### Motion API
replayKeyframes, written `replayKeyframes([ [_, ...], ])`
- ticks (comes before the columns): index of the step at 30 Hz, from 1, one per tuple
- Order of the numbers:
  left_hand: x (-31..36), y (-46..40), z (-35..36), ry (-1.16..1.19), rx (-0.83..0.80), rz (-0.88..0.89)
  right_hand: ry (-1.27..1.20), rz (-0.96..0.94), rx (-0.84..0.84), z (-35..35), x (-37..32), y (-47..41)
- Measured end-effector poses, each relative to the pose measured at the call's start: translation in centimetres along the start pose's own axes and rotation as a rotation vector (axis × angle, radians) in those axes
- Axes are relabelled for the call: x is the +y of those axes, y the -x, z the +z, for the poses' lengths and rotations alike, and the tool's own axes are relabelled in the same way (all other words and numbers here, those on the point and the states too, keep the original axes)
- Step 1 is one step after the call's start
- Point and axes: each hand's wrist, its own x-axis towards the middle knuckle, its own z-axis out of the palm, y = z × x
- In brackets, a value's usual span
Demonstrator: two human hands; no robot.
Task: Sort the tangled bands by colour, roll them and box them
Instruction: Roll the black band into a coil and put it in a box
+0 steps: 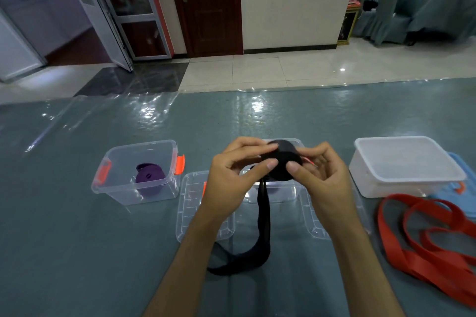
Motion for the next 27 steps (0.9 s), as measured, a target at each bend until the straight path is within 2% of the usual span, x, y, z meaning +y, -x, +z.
replayKeyframes([
  [2,0.0,0.1,0.1,-0.012,0.021,0.026,0.041,0.051,-0.022,-0.4,0.0,0.0],
  [5,-0.1,0.1,0.1,0.015,0.027,0.012,0.1,-0.007,-0.002,-0.3,-0.3,-0.2],
  [9,-0.4,-0.3,-0.7,0.02,-0.102,-0.051,0.007,-0.057,0.086,0.7,0.1,-0.2],
  [14,-0.4,-0.3,-1.4,0.013,-0.026,-0.03,0.081,0.056,-0.04,-0.2,0.2,-0.3],
  [16,-0.5,-0.2,-1.0,0.016,0.011,0.006,0.104,0.028,-0.062,-0.5,-0.1,-0.5],
  [20,-1.0,0.2,0.3,-0.016,0.067,0.027,0.016,-0.069,0.041,0.3,0.5,-0.5],
  [23,-1.3,0.1,-0.1,-0.04,0.006,0.0,-0.041,-0.037,0.055,0.1,1.7,-0.2],
  [27,-1.5,0.0,-0.3,-0.061,0.05,0.027,-0.013,0.038,0.023,-0.7,2.2,0.1],
])
